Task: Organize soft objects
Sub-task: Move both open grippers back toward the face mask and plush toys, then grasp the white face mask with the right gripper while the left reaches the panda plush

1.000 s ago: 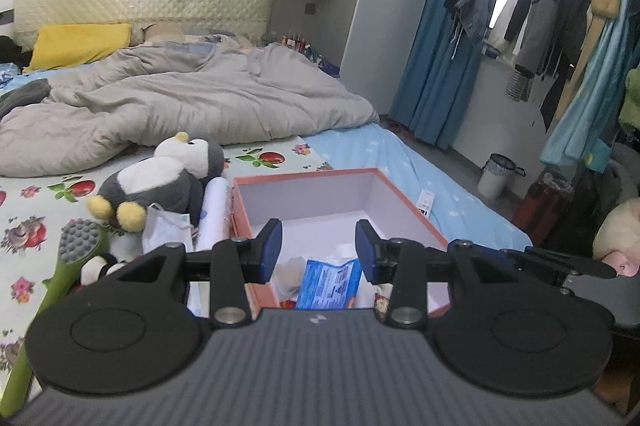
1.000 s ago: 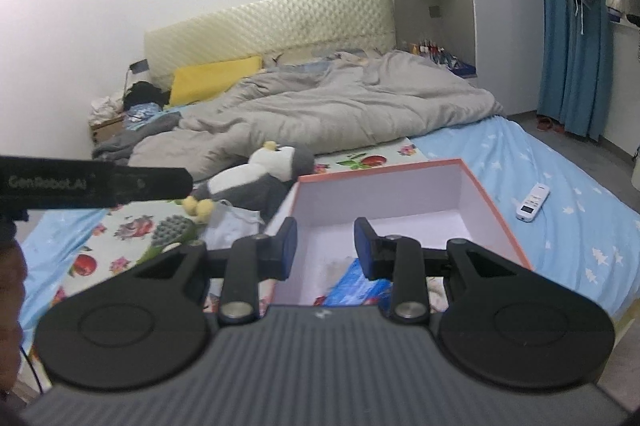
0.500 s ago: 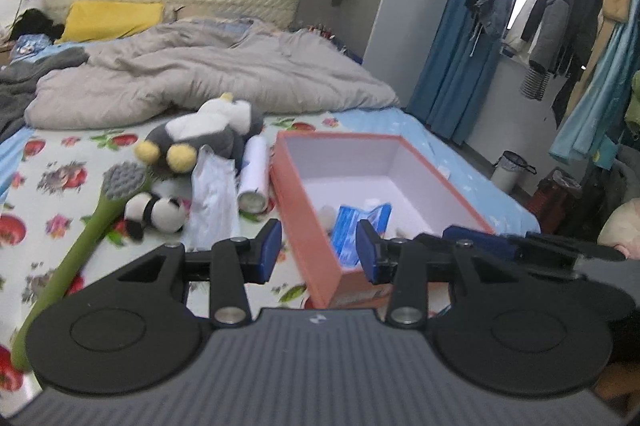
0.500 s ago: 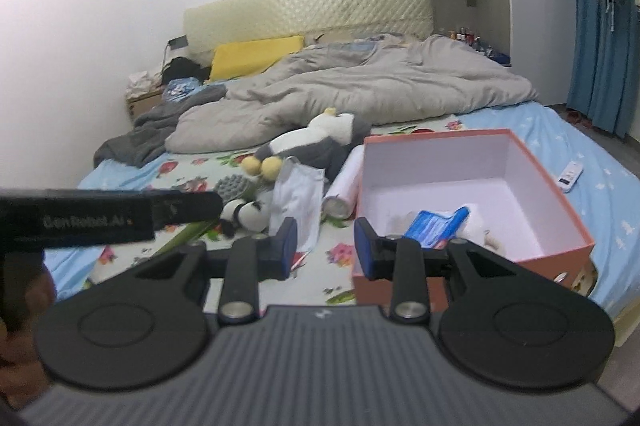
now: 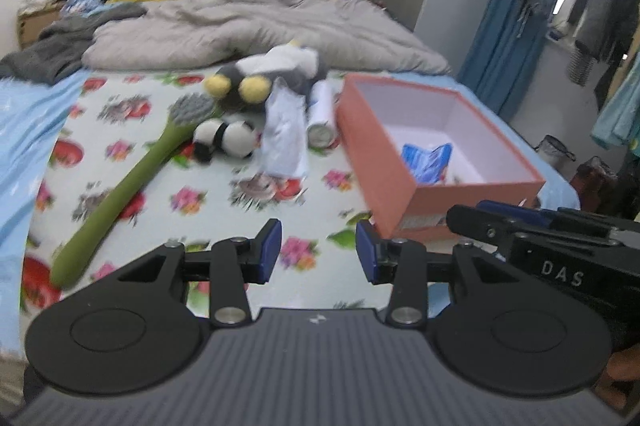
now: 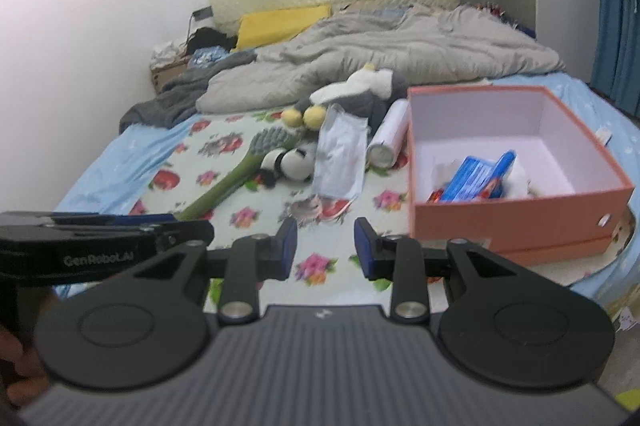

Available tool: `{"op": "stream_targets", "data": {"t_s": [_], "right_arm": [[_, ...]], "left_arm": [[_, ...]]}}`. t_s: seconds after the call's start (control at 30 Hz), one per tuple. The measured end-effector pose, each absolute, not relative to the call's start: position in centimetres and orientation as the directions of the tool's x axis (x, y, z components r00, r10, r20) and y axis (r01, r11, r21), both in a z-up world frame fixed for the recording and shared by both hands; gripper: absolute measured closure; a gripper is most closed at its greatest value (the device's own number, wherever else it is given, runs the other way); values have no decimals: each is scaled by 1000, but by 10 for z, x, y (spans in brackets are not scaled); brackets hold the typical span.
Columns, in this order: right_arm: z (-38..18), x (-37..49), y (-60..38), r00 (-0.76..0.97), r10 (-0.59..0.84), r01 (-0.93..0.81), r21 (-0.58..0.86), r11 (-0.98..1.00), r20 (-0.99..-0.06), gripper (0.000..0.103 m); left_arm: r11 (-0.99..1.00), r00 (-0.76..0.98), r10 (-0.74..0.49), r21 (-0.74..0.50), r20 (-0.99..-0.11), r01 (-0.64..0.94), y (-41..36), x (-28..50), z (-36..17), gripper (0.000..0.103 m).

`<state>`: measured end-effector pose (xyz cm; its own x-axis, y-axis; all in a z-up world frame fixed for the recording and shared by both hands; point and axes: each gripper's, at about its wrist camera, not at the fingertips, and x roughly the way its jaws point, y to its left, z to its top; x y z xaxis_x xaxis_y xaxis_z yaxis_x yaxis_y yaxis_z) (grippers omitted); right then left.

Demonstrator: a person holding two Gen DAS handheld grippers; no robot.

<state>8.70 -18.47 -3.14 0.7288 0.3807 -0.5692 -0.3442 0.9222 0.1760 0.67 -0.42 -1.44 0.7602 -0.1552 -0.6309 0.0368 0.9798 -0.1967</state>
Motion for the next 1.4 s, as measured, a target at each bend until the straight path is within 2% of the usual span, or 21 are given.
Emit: {"op": "stream_targets", "data": {"t_s": [0.3,0.67,1.07,1.2,1.4], "right_arm": [[-52,82,-169,689,404,-367,192,910,-601,69],[-87,122,-152,657,375,-346,180,921,-653,69],[-116,186,-126,651,376,-348,182,920,-660,69],[-131,212,-120,639,377,-337,197,921,-670,69],[-151,256,-110,640,377,-323,211,923,-670,68]], "left_arm": [[977,740,-117,-212,-662,-34,13,0,-41,56],[970,701,-110,-230,-705,-79,36,55,-73,56],[902,663,-177,-389,-727,-186,79,155,-101,56],[879,646,-181,-416,-741,-231,90,189,-115,43],[795,630,-227,-515,-743,-321,111,241,-139,42]]}}
